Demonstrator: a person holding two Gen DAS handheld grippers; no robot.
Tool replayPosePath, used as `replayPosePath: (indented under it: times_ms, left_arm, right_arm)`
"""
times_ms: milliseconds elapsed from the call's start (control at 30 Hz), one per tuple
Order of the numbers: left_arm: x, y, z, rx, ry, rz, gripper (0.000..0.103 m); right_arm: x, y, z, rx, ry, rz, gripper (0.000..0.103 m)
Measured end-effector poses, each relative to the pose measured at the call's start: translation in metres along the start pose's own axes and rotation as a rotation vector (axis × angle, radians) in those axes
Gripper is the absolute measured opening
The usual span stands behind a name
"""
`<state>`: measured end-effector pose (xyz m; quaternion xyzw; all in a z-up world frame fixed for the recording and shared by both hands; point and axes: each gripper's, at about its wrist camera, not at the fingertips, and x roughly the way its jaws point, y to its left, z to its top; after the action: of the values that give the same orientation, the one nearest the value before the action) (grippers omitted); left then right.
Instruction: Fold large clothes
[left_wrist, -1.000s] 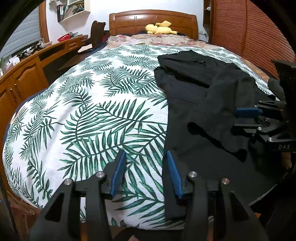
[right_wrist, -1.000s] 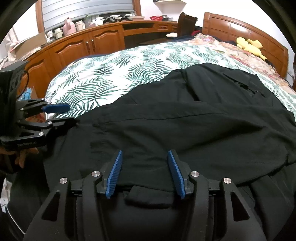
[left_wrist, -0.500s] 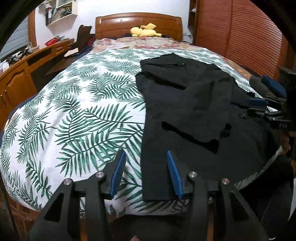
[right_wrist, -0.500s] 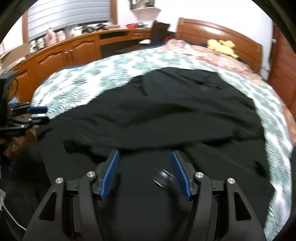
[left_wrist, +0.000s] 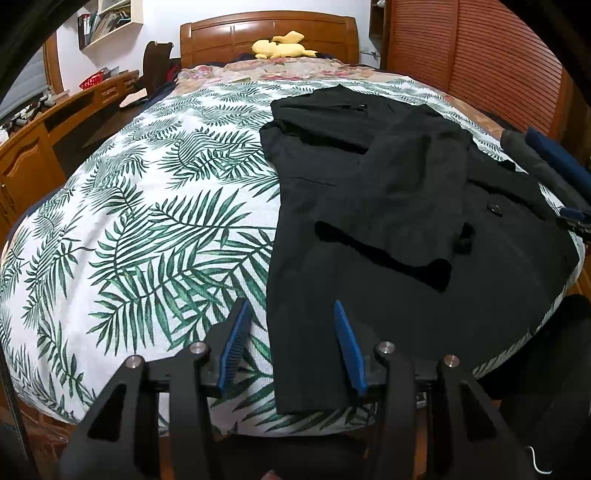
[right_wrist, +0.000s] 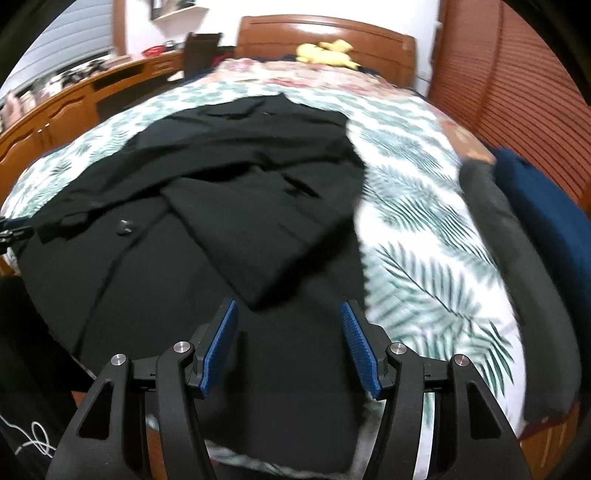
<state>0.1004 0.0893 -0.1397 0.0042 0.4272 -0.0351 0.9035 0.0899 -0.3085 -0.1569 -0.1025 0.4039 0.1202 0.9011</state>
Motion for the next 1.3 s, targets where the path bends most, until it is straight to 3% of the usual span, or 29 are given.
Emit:
replayPosePath:
  times_ms: [333,633,1300]
  left_arm:
    - [0.0,-0.001,-0.001,-0.002,-0.003,0.011,0.047]
    - [-0.008,-0.006,-0.006,-0.003,0.002,-0.026,0.047]
    - [-0.016,-0.007,-0.022,-0.013,0.006,-0.055,0.047]
  right_arm:
    - [0.004,-0.019,-0.028,0.069,0.042,0.015,0.06]
    - [0.001,-0.009,-0.024,0.07,0.02,0.126,0.058]
    - [0.011,0.001,-0.027,0.022,0.033,0.067,0.06]
